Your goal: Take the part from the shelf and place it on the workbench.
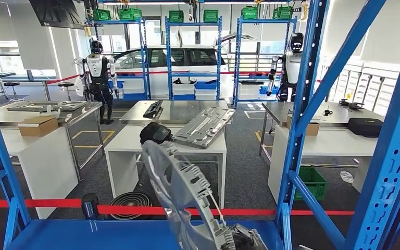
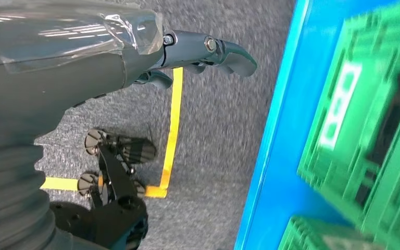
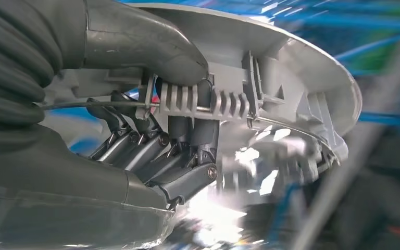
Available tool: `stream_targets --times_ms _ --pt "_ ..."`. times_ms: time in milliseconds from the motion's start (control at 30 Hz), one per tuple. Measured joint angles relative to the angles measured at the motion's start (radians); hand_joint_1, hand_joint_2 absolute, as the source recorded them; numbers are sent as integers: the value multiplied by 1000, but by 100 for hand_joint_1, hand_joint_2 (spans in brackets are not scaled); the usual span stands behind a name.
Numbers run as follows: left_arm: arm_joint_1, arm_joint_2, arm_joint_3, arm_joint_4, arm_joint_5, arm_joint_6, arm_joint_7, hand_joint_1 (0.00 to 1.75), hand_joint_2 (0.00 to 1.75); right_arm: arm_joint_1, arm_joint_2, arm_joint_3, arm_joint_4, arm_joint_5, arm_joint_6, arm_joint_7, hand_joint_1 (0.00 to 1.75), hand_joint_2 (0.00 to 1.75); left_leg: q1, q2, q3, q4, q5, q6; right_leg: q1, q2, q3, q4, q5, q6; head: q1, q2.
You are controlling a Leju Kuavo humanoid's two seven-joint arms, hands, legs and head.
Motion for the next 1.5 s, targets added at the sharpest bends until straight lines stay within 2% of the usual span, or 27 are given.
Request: stream_targets --times_ms 67,133,167,200,233,300,367,467,533,567,633,667,700,733,767,800,867,933,1033,1100,1167,1200,1233,1267,1333,1400,1500 --pt "5 -4 1 -12 23 5 9 0 175 9 -2 -12 -51 -81 16 -7 168 175 3 2 5 -9 5 12 -1 0 -34 70 -36 -1 3 0" --pt "11 -7 0 -19 51 13 21 0 175 23 -10 -16 -93 -127 30 -13 168 175 1 3 5 -10 5 18 -2 0 -100 210 -92 -5 5 0" --pt "15 -9 -1 -22 67 18 27 0 175 33 -15 -16 -109 -143 36 -17 168 175 0 3 5 -9 4 19 -2 0 -127 267 -109 -3 6 0" --pt "21 -10 -4 -25 85 24 36 0 175 43 -20 -16 -124 -159 43 -22 168 175 0 2 6 -9 4 19 -3 -1 -139 291 -112 2 6 0" --pt "28 -11 -9 -29 104 30 45 0 175 51 -24 -15 -138 -174 51 -25 168 175 -1 2 6 -9 4 19 -3 -1 -129 270 -99 9 7 0" --pt "42 -13 -27 -35 143 43 62 0 175 60 -32 -12 -163 -200 65 -29 168 175 -1 0 8 -7 3 17 -5 -2 -56 127 -46 22 8 0" --pt "51 -13 -44 -41 164 50 72 0 175 65 -38 -9 -183 -212 73 -31 168 175 -6 -3 6 -1 0 9 -4 -4 4 13 -9 17 8 0" --pt "60 -13 -58 -48 172 51 76 0 175 69 -42 -7 -201 -216 74 -33 168 175 -6 -3 4 3 -2 -4 0 -4 15 -5 -1 -5 7 0" --pt "64 -12 -63 -52 173 51 77 0 175 70 -44 -7 -208 -216 74 -33 168 175 -3 -2 -8 27 -22 -15 -5 -3 16 -8 2 -17 5 0" --pt "66 -12 -65 -54 173 51 77 0 175 71 -44 -7 -211 -217 74 -33 168 175 -1 -1 -26 69 -48 -20 -8 -3 17 -9 4 -21 4 0" --pt "68 -12 -69 -56 174 52 78 0 175 74 -44 -7 -214 -217 74 -33 168 175 2 1 -85 202 -116 -29 -8 -4 17 -9 4 -24 2 0" --pt "69 -12 -70 -57 174 52 78 0 175 76 -45 -7 -215 -217 74 -33 168 175 3 2 -113 264 -139 -31 -7 -4 17 -8 3 -24 2 0" --pt "71 -12 -72 -57 174 52 79 0 175 77 -45 -7 -215 -217 74 -33 168 175 3 2 -126 294 -143 -32 -7 -4 17 -8 3 -24 2 0" --pt "72 -12 -73 -57 174 52 79 0 175 79 -45 -6 -215 -217 74 -33 168 175 3 2 -120 282 -127 -31 -6 -3 18 -8 3 -24 1 0" --pt "73 -12 -75 -58 177 55 81 0 175 80 -45 -6 -216 -221 75 -33 168 175 3 2 -95 230 -95 -29 -6 -1 19 -8 3 -24 1 0" --pt "76 -12 -79 -59 187 61 85 0 175 80 -45 -5 -217 -229 79 -32 168 175 3 2 -58 153 -59 -24 -6 0 21 -8 3 -24 1 0" --pt "86 -12 -98 -64 226 79 101 0 175 82 -46 -4 -225 -265 94 -29 168 175 -1 2 5 31 -19 -16 -1 2 19 -8 2 -20 1 0" --pt "102 -11 -129 -72 277 99 122 0 175 87 -47 -3 -238 -313 117 -21 168 175 -7 1 18 5 -20 -11 1 2 15 -8 3 -14 2 0" --pt "131 -13 -182 -87 337 118 145 0 175 99 -56 5 -267 -369 161 -8 168 175 -4 2 24 -11 -10 7 1 1 7 6 -8 -3 2 0" --pt "147 -14 -219 -95 358 122 151 0 175 108 -69 16 -287 -396 196 1 168 175 0 3 29 -21 -4 18 1 1 -38 98 -53 -6 4 0" --pt "157 -14 -249 -98 363 119 151 0 175 124 -85 30 -302 -400 230 5 168 175 -1 2 28 -22 -3 21 1 1 -104 237 -105 -8 6 0" --pt "161 -14 -260 -99 357 113 147 0 175 136 -94 37 -310 -384 248 2 168 175 -1 1 28 -21 -4 21 0 1 -124 278 -115 -4 7 0" --pt "163 -14 -266 -99 346 105 139 0 175 149 -103 43 -319 -357 267 -6 168 175 -1 0 28 -21 -4 21 -1 0 -124 276 -108 4 7 0" --pt "165 -14 -271 -98 327 95 127 0 175 164 -114 49 -331 -321 288 -20 168 175 -1 -2 29 -19 -5 20 -3 0 -103 233 -88 13 7 0" --pt "165 -14 -273 -98 277 75 100 0 175 197 -141 58 -353 -249 325 -59 168 175 -3 -7 28 -13 -9 14 -5 -3 -27 85 -35 24 8 0" --pt "164 -14 -270 -98 229 59 77 0 175 227 -166 66 -368 -199 352 -104 168 175 -7 -9 26 -6 -14 5 -5 -5 18 -2 -8 16 8 0" --pt "158 -13 -254 -98 165 43 48 0 175 256 -194 72 -384 -139 383 -168 168 175 -7 -9 22 -1 -18 -6 -5 -3 21 -9 -3 -4 6 0"
